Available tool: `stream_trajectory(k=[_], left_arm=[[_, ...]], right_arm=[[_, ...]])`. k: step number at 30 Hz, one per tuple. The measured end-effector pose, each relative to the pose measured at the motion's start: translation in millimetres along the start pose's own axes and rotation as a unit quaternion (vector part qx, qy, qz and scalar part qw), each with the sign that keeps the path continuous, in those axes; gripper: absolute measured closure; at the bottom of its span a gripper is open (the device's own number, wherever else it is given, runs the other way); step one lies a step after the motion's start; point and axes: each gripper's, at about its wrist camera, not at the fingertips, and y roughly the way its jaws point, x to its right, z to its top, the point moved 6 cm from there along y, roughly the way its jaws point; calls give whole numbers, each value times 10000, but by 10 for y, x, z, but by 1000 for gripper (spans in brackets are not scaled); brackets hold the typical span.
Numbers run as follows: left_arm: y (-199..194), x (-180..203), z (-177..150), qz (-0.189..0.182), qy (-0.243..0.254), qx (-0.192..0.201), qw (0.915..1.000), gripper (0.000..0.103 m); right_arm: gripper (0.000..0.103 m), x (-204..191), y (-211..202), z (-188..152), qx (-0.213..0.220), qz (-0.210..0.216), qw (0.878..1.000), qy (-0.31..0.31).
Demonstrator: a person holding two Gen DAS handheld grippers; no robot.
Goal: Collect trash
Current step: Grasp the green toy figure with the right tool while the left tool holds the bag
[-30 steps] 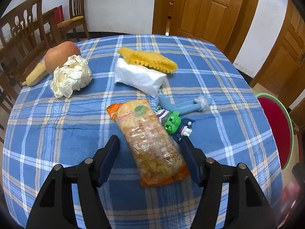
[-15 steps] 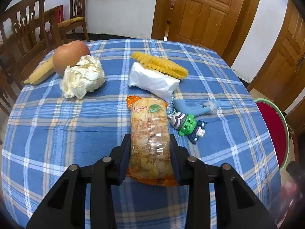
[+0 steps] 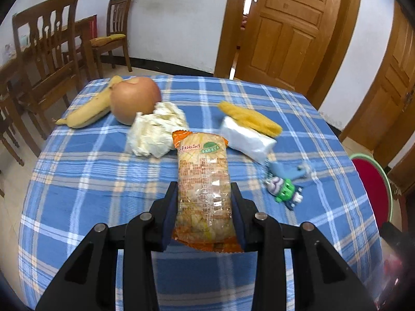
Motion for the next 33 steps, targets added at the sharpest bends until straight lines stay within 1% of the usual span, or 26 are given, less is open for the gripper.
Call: stream_trajectory(k=[6, 15, 20, 25, 29, 31, 33], left_arm=[[-19, -249, 46, 63, -213, 214, 9995, 65], [15, -347, 46, 1, -307, 346, 9989, 65], [56, -356, 24, -125, -345, 345, 9987, 65], [75, -375, 14, -197, -417, 323, 9984, 65], [62, -368, 14, -223, -402, 349, 9983, 65], [58, -356, 10, -269, -402, 345, 9982, 65], [54, -352, 12, -313, -416, 342, 9981, 65]], right_arm=[[32, -391, 185, -35, -146, 40, 9993, -335], [32, -940, 533, -2, -236, 135, 9970, -721], [32, -1120, 782, 11, -380, 71, 9952, -905], [33, -1204, 978, 36, -453, 32, 9936, -1036], [33, -1232, 1086, 66, -488, -10, 9935, -1024], [39, -1249, 1139, 52, -530, -58, 9931, -1045], [45, -1276, 1158, 53, -459, -165, 9921, -1155]])
